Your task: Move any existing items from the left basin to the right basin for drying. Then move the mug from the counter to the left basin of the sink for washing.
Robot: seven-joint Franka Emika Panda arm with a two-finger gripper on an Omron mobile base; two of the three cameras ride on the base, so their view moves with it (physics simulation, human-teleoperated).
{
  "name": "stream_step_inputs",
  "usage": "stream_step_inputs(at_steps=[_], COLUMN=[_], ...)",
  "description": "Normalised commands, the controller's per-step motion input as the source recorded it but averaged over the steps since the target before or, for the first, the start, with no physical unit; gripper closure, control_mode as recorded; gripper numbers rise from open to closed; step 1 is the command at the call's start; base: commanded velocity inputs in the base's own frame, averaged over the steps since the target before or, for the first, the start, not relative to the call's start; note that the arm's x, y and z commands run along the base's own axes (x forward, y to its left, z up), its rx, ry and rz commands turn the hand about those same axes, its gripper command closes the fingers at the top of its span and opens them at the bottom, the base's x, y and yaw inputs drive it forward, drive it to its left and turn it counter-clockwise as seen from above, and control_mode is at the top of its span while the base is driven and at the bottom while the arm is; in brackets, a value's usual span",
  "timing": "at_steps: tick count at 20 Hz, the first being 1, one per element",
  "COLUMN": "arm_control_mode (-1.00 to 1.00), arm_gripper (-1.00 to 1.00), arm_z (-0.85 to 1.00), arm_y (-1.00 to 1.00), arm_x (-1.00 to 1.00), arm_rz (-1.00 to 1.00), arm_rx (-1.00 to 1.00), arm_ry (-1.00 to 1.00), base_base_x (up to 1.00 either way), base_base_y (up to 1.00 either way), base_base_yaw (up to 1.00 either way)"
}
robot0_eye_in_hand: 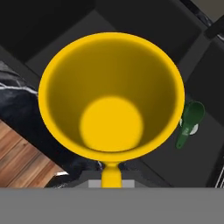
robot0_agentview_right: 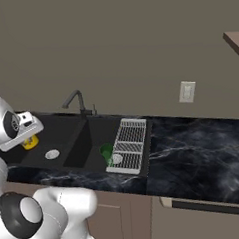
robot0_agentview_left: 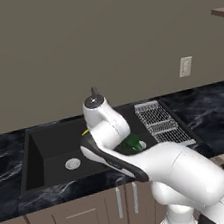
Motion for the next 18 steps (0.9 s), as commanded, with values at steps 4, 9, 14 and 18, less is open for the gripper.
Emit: stream_step_inputs(at_steps=[4,9,14,18], arm_control_mode=[-1.0,-1.0,-1.0,-1.0], arm_gripper=[1.0,1.0,1.0,1.0], arm_z=[-0.29,-0.29,-0.26,-0.25], arm_y=[0.24,0.24,0.21,0.16], arm_x=[0.24,0.24,0.24,0.22], arm_rz=[0.0,0.0,0.0,0.0], arm_rx=[0.0,0.0,0.0,0.0], arm_ry=[0.0,0.0,0.02,0.03], base_base_x=[0.0,0.0,0.0,0.0], base_base_y=[0.0,0.0,0.0,0.0], base_base_yaw=[0.0,0.0,0.0,0.0])
